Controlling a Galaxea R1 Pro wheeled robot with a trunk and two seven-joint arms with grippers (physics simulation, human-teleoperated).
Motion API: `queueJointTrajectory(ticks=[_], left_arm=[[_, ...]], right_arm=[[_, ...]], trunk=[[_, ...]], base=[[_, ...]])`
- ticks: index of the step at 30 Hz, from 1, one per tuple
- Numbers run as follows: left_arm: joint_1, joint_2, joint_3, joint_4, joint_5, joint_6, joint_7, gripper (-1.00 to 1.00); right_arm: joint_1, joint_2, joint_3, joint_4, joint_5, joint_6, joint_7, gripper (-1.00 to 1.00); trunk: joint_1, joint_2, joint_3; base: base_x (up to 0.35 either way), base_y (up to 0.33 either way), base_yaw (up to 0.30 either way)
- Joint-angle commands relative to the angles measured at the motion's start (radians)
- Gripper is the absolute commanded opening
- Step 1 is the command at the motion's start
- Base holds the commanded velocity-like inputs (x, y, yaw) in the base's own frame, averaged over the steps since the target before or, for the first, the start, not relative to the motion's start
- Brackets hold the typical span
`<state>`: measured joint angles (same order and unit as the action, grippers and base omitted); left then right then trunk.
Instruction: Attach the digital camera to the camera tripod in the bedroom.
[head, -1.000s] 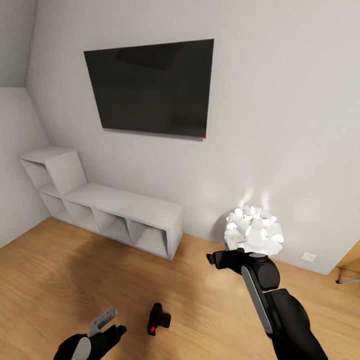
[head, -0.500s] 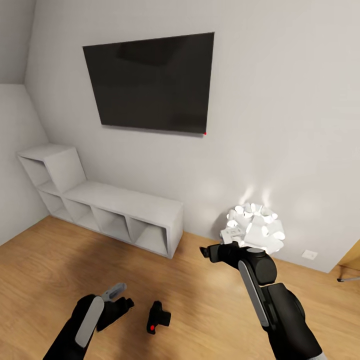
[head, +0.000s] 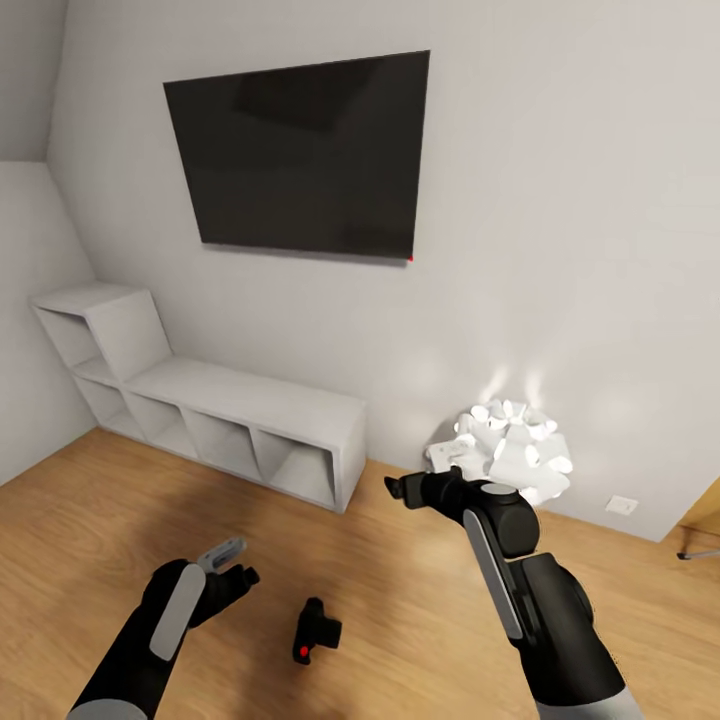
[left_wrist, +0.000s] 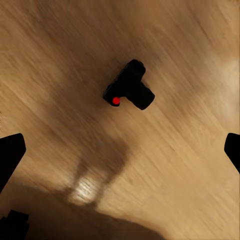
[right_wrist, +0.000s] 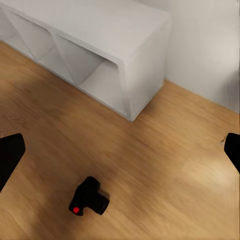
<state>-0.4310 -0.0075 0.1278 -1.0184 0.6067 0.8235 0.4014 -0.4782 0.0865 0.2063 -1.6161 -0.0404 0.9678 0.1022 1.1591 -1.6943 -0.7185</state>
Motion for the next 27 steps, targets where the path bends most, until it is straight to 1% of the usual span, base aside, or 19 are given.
queueJointTrajectory(ticks=[1,2,3,6,10,11,15,18,22,27], left_arm=[[0.001,0.002,0.002,-0.004,0.009,0.0,0.009,1.0],[0.001,0.002,0.002,-0.004,0.009,0.0,0.009,1.0],[0.002,0.007,0.002,-0.005,0.009,-0.005,0.009,1.0],[0.002,0.014,0.003,-0.006,0.014,-0.012,0.008,1.0],[0.004,0.018,0.003,-0.006,0.019,-0.015,0.003,1.0],[0.012,0.02,0.003,-0.006,0.021,-0.016,-0.005,1.0],[0.032,0.021,0.003,-0.006,0.02,-0.017,-0.029,1.0],[0.041,0.021,0.004,-0.006,0.019,-0.017,-0.039,1.0],[0.048,0.021,0.004,-0.007,0.016,-0.018,-0.045,1.0],[0.056,0.021,0.003,-0.018,0.015,-0.02,-0.049,1.0]], right_arm=[[-0.002,0.009,0.006,-0.001,-0.002,-0.001,-0.002,1.0],[-0.002,0.009,0.006,-0.001,-0.002,-0.001,-0.002,1.0],[-0.002,0.016,0.009,-0.001,0.0,-0.005,-0.004,1.0],[-0.005,0.028,0.011,-0.001,-0.001,-0.007,-0.005,1.0],[-0.024,0.041,0.008,0.007,0.0,-0.001,-0.009,1.0],[-0.036,0.045,0.007,0.023,-0.001,0.001,-0.025,1.0],[-0.048,0.054,0.007,0.059,-0.004,0.002,-0.066,1.0],[-0.067,0.063,0.007,0.1,-0.005,0.003,-0.087,1.0],[-0.093,0.068,0.006,0.156,-0.008,0.003,-0.1,1.0],[-0.104,0.066,0.006,0.165,-0.011,0.003,-0.104,1.0]], trunk=[[0.004,-0.008,-0.004],[0.008,-0.015,-0.007],[0.012,-0.022,-0.01],[0.023,-0.043,-0.02],[0.038,-0.071,-0.032],[0.042,-0.078,-0.036],[0.058,-0.106,-0.048],[0.069,-0.127,-0.057],[0.084,-0.155,-0.07],[0.104,-0.19,-0.086]], base=[[0.0,0.0,0.0],[0.0,0.0,0.0],[0.0,0.0,0.0],[0.0,0.0,0.0],[0.0,0.0,0.0],[0.0,0.0,0.0],[0.0,0.0,0.0],[0.0,0.0,0.0],[0.0,0.0,0.0],[0.0,0.0,0.0]])
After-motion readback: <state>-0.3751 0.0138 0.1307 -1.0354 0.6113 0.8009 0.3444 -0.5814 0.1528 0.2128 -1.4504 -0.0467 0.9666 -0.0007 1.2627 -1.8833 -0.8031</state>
